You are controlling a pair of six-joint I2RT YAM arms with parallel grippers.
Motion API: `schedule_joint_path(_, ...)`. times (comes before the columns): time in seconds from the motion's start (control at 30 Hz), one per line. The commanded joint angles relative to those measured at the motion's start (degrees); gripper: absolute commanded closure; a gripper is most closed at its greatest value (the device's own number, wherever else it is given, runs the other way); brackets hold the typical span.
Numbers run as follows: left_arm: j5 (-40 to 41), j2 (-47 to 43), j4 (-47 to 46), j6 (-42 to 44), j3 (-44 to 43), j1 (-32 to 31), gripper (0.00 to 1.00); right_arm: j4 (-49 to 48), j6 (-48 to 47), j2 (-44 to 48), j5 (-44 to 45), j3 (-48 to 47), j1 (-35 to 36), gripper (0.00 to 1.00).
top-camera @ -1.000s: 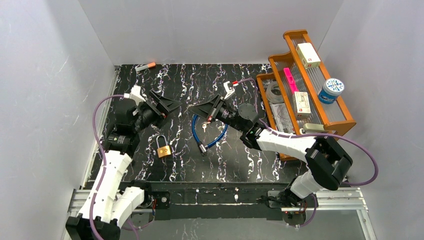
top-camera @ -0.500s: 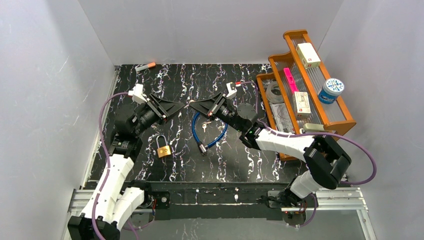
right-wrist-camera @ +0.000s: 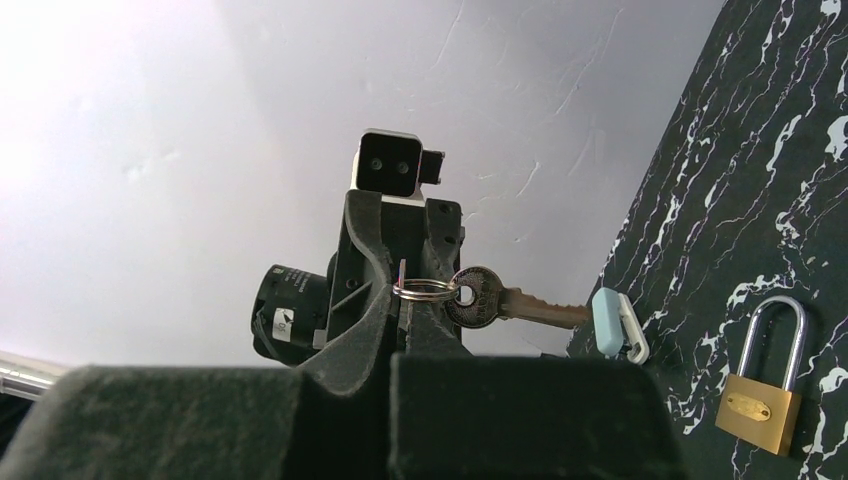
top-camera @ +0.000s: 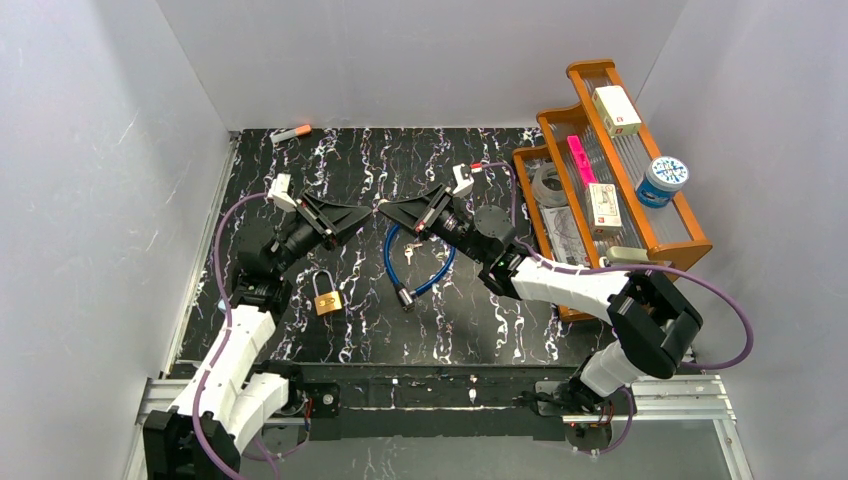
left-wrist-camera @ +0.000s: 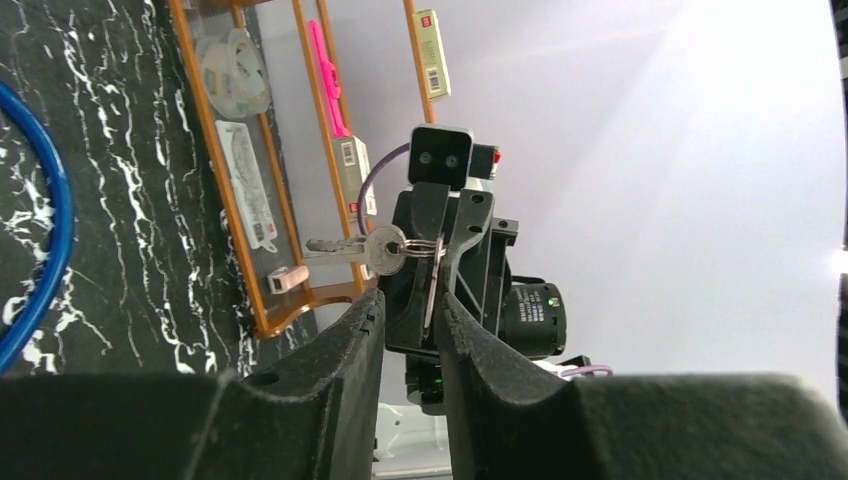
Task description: Unlock with the key
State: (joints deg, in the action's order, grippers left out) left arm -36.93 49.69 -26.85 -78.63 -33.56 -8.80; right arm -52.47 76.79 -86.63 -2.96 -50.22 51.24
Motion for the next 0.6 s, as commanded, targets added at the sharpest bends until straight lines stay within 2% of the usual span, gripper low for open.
schedule_joint_path(0.0,-2.1,0.3,-7.6,-4.5,0.6,-0.1,0.76,-1.0,0.1,0.0,0.9,-1.9,0.2,0.99)
schedule_joint_path(0.57,-3.1,0.5,-7.8,-5.2,1.4,-0.1,0.8,-1.2,0.3,-1.5,2.3,-1.6,0.1,0.99)
